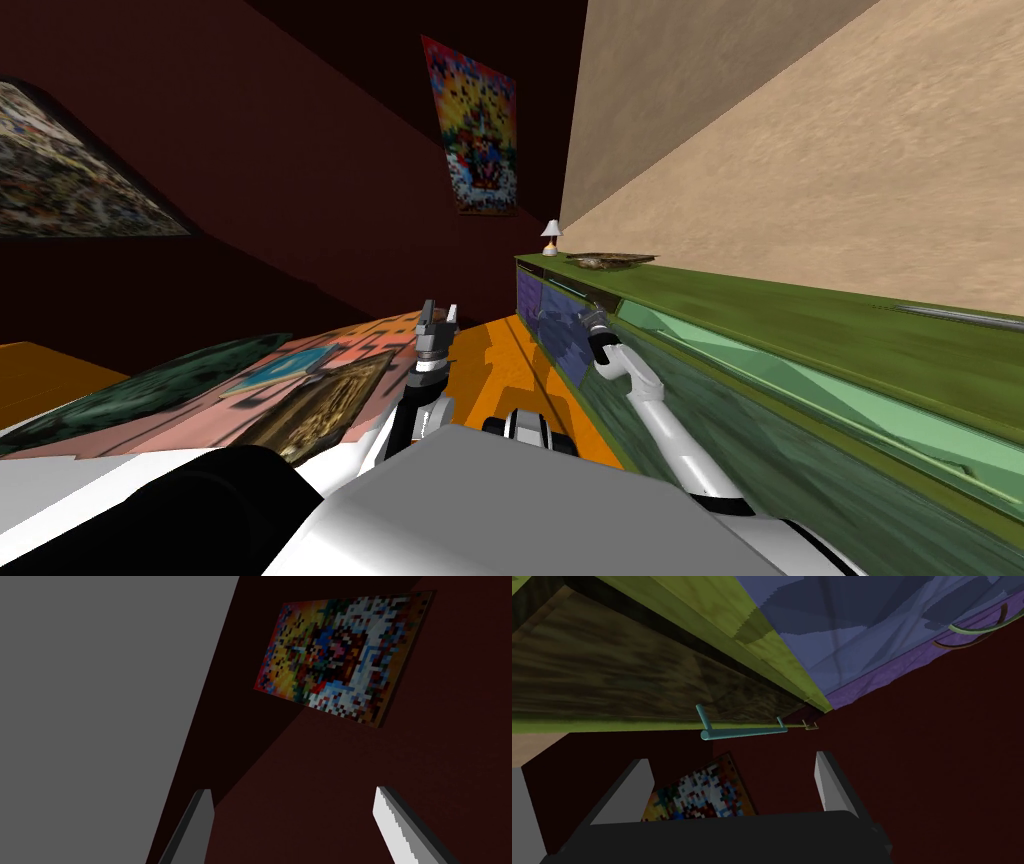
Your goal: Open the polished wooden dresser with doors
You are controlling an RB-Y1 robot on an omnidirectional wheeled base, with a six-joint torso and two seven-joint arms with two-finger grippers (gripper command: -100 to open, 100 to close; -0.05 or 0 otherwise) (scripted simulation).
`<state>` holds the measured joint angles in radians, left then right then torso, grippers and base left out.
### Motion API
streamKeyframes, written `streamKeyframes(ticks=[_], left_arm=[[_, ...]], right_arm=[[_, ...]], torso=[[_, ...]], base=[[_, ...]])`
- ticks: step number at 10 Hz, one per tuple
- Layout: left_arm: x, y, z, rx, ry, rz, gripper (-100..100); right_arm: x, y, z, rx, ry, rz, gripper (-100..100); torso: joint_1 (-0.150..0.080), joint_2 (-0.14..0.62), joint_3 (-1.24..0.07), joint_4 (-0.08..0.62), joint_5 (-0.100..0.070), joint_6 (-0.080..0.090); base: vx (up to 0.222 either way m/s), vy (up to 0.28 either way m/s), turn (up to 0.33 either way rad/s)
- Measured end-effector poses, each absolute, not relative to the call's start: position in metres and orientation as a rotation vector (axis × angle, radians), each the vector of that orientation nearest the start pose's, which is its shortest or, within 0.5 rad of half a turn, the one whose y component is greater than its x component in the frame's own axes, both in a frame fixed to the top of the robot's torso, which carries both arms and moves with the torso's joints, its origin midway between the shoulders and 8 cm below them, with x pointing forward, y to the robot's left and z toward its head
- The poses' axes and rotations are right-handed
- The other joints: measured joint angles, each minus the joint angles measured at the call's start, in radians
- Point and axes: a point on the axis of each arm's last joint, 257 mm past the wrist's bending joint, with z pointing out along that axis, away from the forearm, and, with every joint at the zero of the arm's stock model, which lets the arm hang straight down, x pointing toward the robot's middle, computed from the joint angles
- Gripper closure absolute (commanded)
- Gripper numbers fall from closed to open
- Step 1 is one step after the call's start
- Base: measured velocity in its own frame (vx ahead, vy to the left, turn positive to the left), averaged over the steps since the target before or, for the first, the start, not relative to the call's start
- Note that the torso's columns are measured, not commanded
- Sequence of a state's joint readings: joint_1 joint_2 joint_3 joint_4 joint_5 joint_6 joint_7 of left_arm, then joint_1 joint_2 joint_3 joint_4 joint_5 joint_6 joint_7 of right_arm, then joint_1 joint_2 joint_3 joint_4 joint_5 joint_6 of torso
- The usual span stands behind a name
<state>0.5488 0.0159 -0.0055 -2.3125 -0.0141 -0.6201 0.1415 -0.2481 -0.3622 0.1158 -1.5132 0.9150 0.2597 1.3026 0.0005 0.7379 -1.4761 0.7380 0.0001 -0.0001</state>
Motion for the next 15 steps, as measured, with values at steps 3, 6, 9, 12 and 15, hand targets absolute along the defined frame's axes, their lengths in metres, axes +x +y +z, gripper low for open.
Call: streamKeyframes(ticks=[3, 6, 9, 12, 15], left_arm=[[0.313, 0.273, 0.045, -0.596, 0.528, -1.442, 0], [0.313, 0.273, 0.045, -0.596, 0.528, -1.442, 0], [0.313, 0.273, 0.045, -0.596, 0.528, -1.442, 0], [0.313, 0.273, 0.045, -0.596, 0.528, -1.442, 0], [0.313, 0.273, 0.045, -0.596, 0.528, -1.442, 0]], right_arm=[[0.619, -0.311, -0.141, -0.794, 1.391, -1.017, -100], [0.627, -0.328, -0.138, -0.877, 1.372, -1.164, -100], [0.632, -0.345, -0.131, -0.945, 1.351, -1.289, -100], [0.637, -0.362, -0.122, -1.006, 1.325, -1.413, -100], [0.64, -0.367, -0.117, -1.006, 1.327, -1.422, 100]], torso=[[0.0, 0.0, 0.0, 0.0, 0.0, 0.0], [-0.001, 0.0, 0.0, 0.0, 0.0, 0.0], [0.0, 0.0, 0.0, 0.0, 0.0, 0.0], [-0.001, 0.0, 0.0, 0.0, 0.0, 0.0], [-0.001, -0.001, 0.0, 0.0, 0.0, 0.0]], base=[[0.015, 0.038, 0.048], [0.013, 0.028, 0.04], [0.011, 0.025, 0.039], [0.01, 0.02, 0.018], [0.028, 0.0, 0.021]])
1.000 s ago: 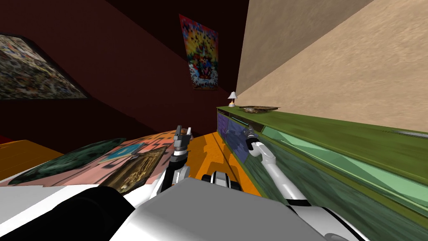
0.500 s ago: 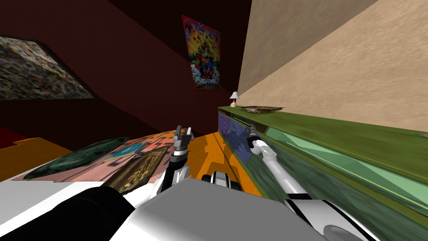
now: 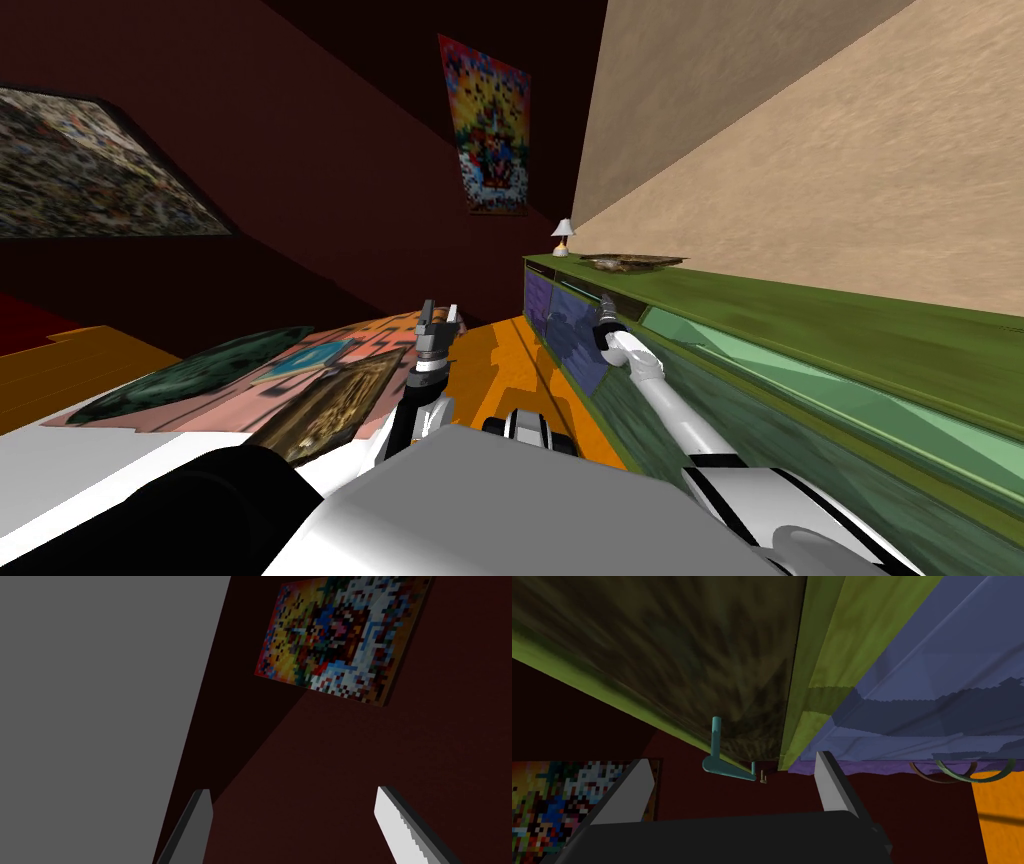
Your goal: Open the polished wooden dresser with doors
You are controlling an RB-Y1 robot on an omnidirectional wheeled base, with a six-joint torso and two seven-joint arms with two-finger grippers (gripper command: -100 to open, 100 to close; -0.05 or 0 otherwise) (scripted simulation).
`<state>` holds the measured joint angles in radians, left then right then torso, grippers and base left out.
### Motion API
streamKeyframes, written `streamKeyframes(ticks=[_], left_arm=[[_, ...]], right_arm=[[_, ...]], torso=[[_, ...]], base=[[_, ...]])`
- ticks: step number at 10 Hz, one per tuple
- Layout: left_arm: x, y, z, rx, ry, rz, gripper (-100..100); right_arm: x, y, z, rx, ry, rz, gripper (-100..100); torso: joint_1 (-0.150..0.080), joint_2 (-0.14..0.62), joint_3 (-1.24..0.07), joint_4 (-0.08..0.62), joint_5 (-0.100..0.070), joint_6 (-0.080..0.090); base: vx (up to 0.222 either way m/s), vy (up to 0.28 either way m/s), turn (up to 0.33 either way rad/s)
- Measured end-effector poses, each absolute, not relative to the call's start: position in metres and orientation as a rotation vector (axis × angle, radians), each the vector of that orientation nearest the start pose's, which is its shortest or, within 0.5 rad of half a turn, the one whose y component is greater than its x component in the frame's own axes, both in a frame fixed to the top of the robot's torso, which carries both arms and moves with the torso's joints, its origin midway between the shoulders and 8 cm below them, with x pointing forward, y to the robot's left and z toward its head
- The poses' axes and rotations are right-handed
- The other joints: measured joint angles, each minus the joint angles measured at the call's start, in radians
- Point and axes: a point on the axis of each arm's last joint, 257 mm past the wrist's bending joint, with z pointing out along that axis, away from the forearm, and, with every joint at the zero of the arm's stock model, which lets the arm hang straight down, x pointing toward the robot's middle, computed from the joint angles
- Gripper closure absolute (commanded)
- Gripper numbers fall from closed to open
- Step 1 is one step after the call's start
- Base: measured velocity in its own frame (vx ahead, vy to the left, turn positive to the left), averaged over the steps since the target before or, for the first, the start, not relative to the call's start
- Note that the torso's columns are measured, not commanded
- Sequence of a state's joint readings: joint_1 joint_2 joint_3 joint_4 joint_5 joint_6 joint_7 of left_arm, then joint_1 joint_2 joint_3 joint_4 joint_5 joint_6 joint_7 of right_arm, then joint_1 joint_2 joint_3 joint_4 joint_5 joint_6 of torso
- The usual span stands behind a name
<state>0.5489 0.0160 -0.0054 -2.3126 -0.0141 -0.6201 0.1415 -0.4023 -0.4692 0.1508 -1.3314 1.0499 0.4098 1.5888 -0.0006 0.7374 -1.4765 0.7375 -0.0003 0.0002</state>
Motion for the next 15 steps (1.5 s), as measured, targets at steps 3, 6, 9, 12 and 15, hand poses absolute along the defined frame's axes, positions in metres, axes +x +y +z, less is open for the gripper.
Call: streamKeyframes(ticks=[3, 6, 9, 12, 15], left_arm=[[0.313, 0.273, 0.045, -0.596, 0.528, -1.443, 0], [0.313, 0.273, 0.045, -0.596, 0.528, -1.443, 0], [0.313, 0.273, 0.045, -0.596, 0.528, -1.442, 0], [0.313, 0.273, 0.045, -0.596, 0.528, -1.442, 0], [0.313, 0.273, 0.045, -0.596, 0.528, -1.442, 0]], right_arm=[[0.643, -0.365, -0.107, -0.996, 1.315, -1.43, 100], [0.645, -0.361, -0.107, -0.999, 1.321, -1.427, 100], [0.655, -0.368, -0.095, -1.0, 1.326, -1.431, -100], [0.667, -0.381, -0.079, -0.997, 1.333, -1.444, -100], [0.677, -0.394, -0.062, -0.99, 1.34, -1.455, -100]], torso=[[0.004, -0.001, 0.0, -0.005, -0.002, 0.0], [-0.002, -0.001, -0.001, -0.002, -0.002, 0.001], [-0.002, 0.001, 0.001, 0.001, -0.001, 0.0], [0.001, 0.001, 0.001, 0.0, 0.001, 0.0], [0.001, 0.001, 0.001, 0.0, 0.0, 0.0]], base=[[-0.09, 0.132, 0.01], [-0.094, 0.127, 0.008], [-0.058, 0.022, 0.056], [-0.053, 0.015, 0.038], [-0.051, 0.024, 0.043]])
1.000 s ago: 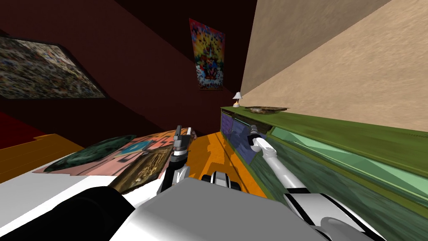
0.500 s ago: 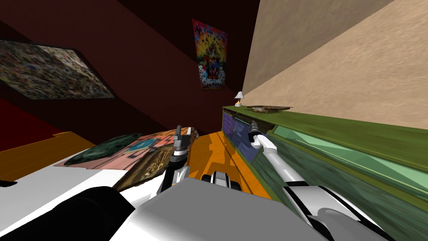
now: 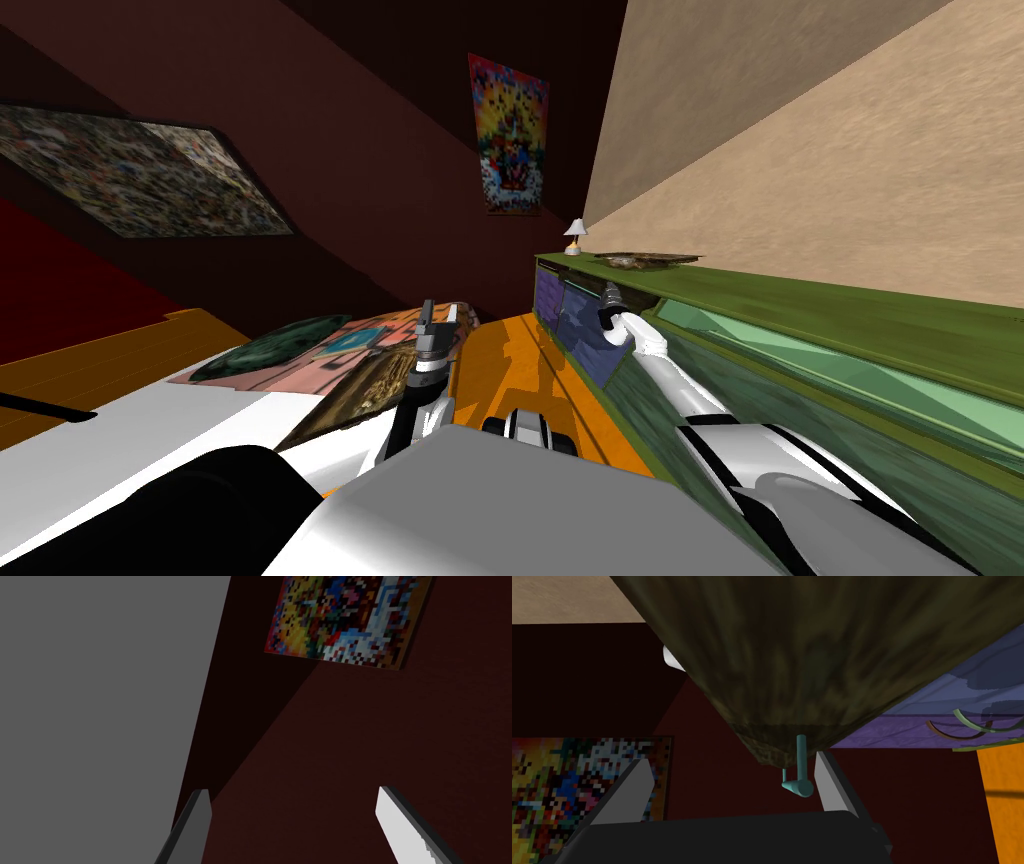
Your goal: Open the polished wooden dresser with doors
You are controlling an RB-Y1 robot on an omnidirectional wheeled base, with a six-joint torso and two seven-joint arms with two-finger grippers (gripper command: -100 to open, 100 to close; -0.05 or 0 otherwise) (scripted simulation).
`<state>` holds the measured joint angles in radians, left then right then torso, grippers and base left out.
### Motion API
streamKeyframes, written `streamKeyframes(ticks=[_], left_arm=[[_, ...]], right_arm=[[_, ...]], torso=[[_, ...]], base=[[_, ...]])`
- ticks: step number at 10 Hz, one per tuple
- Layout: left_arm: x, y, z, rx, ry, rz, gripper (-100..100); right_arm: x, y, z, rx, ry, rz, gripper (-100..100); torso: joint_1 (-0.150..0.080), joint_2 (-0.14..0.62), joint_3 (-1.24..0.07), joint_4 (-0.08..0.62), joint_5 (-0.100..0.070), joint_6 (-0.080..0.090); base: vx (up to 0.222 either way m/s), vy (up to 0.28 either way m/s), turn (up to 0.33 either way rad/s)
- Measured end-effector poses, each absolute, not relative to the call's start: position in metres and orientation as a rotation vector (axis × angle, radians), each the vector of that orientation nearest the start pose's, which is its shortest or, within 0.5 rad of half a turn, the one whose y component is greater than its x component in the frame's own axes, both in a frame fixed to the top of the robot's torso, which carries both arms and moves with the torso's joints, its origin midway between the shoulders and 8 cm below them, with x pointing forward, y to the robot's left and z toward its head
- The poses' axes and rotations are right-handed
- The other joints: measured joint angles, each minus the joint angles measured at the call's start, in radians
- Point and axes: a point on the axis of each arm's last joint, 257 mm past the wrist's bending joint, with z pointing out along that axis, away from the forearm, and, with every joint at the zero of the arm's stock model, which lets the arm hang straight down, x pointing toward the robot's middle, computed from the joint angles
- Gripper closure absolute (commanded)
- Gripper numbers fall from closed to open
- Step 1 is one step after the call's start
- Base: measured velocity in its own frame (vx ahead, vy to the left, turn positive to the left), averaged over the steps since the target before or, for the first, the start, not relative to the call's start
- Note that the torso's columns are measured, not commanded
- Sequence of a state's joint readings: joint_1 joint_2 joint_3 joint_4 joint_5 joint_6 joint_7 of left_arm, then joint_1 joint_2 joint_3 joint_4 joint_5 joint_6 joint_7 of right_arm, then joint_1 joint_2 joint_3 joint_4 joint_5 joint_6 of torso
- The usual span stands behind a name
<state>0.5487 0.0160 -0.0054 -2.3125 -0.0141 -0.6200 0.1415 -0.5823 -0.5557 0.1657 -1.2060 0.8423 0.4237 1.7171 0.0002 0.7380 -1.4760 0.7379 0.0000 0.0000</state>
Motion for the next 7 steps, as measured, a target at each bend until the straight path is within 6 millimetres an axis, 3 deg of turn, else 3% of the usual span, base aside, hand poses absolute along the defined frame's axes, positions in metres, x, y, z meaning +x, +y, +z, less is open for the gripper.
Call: streamKeyframes(ticks=[1, 2, 7], left_arm=[[0.3135, 0.2728, 0.045, -0.596, 0.528, -1.442, 0], [0.3135, 0.2728, 0.045, -0.596, 0.528, -1.442, 0], [0.3134, 0.2728, 0.045, -0.596, 0.528, -1.442, 0]], right_arm=[[0.6811, -0.3974, -0.0564, -0.987, 1.343, -1.459, -100], [0.6814, -0.3978, -0.0568, -0.988, 1.345, -1.459, 0], [0.6814, -0.3976, -0.0574, -0.989, 1.345, -1.458, 0]], torso=[[0.0, 0.0, 0.0, 0.0, 0.0, 0.0], [0.0, 0.0, 0.0, 0.001, 0.0, 0.0], [0.0, 0.0, 0.0, 0.0, 0.0, 0.0]], base=[[-0.022, 0.011, 0.009], [0.0, 0.0, 0.0], [0.0, 0.0, 0.0]])
